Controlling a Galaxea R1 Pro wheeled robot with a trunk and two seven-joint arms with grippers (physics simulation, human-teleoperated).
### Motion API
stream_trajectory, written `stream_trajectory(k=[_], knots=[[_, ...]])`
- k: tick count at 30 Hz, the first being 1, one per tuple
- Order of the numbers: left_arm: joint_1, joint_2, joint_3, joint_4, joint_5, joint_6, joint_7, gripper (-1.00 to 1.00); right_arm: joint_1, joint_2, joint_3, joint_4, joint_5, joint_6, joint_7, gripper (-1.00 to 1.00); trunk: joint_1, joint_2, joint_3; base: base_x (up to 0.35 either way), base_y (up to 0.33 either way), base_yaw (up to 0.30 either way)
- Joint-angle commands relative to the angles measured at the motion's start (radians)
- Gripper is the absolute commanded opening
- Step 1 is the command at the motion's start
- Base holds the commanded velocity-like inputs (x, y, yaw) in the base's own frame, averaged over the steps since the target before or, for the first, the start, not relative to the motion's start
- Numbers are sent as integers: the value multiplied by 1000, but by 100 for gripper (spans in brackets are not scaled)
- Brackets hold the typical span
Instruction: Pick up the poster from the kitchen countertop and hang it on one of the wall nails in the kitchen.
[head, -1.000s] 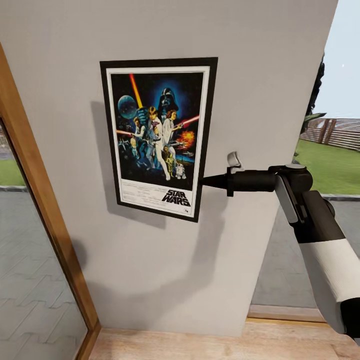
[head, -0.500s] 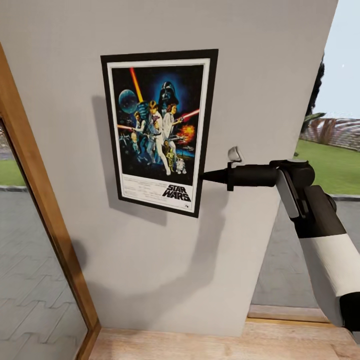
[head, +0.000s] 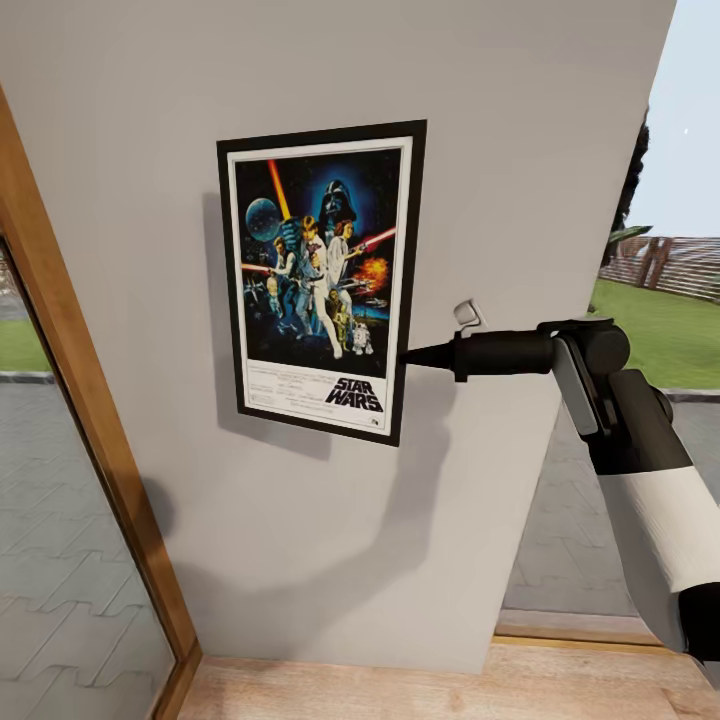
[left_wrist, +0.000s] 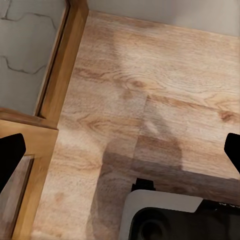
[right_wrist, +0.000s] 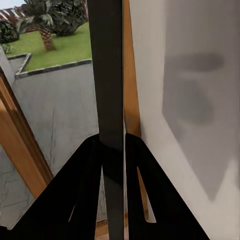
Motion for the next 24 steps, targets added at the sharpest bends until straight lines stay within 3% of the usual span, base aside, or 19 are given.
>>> stream_trajectory(k=[1,9,24], knots=[[1,0,1,-1,0,0,0,100,0,0,1,0,-4,6,1,-100,0,-1,0,0,0,0],[1,0,1,-1,0,0,0,100,-1,0,1,0,-5,7,1,-100,0,-1,0,20,0,0],[1,0,1,0,0,0,0,100,-1,1,1,0,-5,7,1,-100,0,-1,0,144,0,0]])
